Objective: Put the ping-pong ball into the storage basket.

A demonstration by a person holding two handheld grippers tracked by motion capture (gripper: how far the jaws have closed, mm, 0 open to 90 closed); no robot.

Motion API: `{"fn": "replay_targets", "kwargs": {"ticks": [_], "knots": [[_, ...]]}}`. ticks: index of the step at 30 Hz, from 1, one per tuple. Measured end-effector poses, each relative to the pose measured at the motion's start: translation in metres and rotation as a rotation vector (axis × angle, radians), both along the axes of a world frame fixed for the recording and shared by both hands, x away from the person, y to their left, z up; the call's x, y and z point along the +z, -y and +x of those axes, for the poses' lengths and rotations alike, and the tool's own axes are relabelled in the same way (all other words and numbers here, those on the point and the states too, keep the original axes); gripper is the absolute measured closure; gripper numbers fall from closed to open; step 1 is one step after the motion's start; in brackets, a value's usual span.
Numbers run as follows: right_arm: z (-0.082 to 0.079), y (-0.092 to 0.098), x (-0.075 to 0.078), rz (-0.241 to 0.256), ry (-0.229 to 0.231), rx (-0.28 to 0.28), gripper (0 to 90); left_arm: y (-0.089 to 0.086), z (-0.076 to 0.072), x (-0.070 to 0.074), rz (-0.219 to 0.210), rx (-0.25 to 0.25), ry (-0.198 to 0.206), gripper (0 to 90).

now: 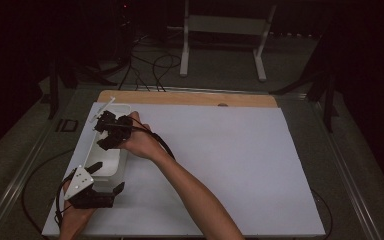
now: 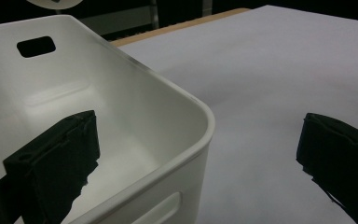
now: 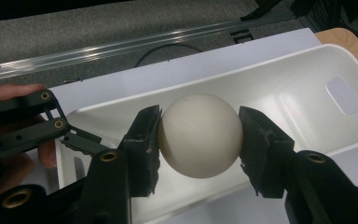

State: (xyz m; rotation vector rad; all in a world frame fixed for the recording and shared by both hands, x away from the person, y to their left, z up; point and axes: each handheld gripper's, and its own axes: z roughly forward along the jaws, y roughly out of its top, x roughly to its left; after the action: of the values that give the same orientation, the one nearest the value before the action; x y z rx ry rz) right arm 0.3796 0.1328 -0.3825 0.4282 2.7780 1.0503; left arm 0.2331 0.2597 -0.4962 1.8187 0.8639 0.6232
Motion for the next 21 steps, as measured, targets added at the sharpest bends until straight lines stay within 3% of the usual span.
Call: {"fn": "replay_targets", "kwargs": {"ticks": [7,9,11,14,21], "knots": [[0.0016,-0.0006,-0.0008,-0.004,-0.009,-0.012,47.2,0.0001,0.0001,-0.0001,-0.001,0.0,0.0,0.0],[0.0026,-0.0004,-0.0014,0.01,-0.025,-0.016,22.5,0.0001,0.0002,-0.0001,-0.001,-0.001,0.0,0.0],[0.0029,-0.0003,-0.0014,0.005,-0.009,-0.041,13.8,0.0002,0.0002,-0.0002,-0.001,-0.001,0.001,0.0],[0.0035,0.0013,-0.0003,0.01,-0.014,-0.053,9.8,0.0004,0.0002,-0.0002,-0.001,-0.001,0.001,0.0],[0.0045,0.0052,0.0001,0.003,-0.02,-0.063,9.7,0.0005,0.0002,-0.0002,-0.001,-0.001,0.001,0.0]]}}
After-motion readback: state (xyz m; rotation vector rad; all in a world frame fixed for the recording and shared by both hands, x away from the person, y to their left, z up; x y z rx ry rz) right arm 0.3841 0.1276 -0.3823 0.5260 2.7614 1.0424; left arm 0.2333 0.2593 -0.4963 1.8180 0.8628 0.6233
